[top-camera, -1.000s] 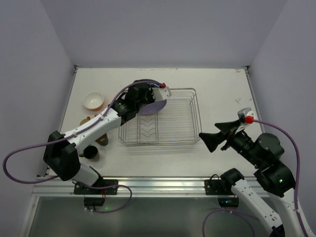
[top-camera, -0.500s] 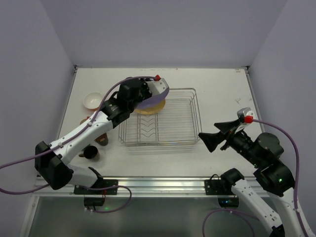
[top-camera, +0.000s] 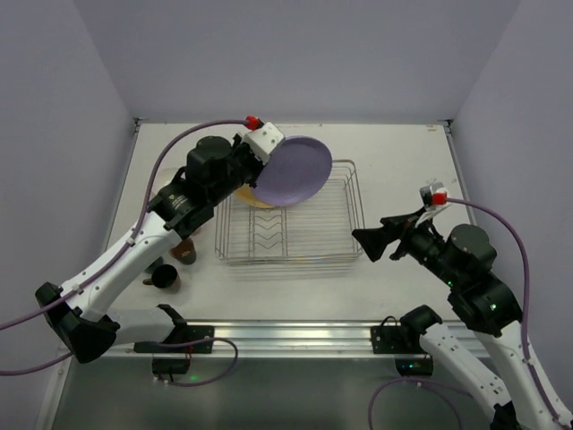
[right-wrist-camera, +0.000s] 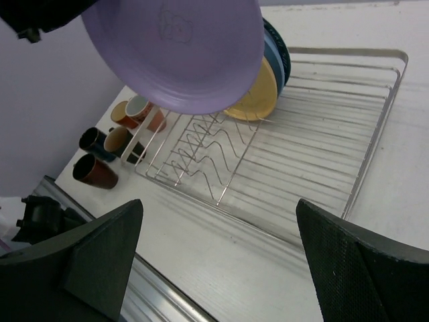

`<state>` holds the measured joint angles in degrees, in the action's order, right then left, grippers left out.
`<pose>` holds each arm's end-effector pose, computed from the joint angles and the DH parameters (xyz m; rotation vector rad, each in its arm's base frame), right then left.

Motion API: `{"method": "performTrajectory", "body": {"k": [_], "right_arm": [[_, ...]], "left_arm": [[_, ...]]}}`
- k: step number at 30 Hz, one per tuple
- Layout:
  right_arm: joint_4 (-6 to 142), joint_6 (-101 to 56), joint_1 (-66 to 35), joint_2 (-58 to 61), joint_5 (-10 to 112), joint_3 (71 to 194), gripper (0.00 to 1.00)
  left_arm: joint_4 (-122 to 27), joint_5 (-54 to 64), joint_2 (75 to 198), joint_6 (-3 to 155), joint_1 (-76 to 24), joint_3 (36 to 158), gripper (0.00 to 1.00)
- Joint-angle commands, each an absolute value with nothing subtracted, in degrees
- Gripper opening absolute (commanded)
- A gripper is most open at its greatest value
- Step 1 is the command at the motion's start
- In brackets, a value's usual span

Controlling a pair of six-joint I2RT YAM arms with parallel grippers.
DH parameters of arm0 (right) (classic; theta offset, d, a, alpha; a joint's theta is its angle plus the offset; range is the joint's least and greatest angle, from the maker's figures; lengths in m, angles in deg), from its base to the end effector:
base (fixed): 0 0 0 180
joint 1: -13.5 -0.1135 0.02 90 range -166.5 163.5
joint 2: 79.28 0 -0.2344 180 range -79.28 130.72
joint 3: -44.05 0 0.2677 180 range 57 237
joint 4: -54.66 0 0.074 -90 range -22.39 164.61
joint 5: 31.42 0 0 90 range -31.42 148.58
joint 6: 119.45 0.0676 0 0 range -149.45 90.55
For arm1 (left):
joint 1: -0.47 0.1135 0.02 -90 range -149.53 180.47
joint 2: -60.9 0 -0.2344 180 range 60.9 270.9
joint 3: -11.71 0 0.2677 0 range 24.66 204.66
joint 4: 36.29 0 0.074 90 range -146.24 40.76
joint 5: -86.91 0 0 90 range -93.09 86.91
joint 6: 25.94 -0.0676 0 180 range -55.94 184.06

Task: Unload the mixed dishes from the dish rack

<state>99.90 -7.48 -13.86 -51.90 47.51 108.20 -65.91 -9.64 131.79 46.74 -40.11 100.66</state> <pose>0.1407 0.0874 0.3609 -0.2318 1.7679 0.7957 0.2603 -0.2128 0.3897 0.7859 1.5918 -0.1924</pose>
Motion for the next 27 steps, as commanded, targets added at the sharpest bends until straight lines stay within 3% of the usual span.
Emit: {"method": "performTrajectory", "body": {"k": [1,6,9,16,27], "right_arm": [[96.2,-1.8,-13.8,-46.1,53.5,110.3,0.97],[94.7,-2.2,-13.0,-38.5,51.9,113.8,0.92],[94.7,-4.5,-9.5,-34.4,48.4,115.7,0.80],[93.5,-8.7,-6.5,-32.8,45.9,114.0,0.62],[92.7,-8.7,-6.5,-27.5,39.9,113.3,0.35]], "left_arm": [[-65.9,0.5,130.1,69.2,-40.4,104.0,0.00],[-65.2,2.8,129.9,86.6,-40.3,98.1,0.00],[-62.0,4.0,128.8,93.8,-40.3,92.4,0.00],[-55.0,6.5,125.9,99.6,-38.9,84.7,0.00],[-53.3,10.7,125.4,100.6,-37.2,82.0,0.00]]}}
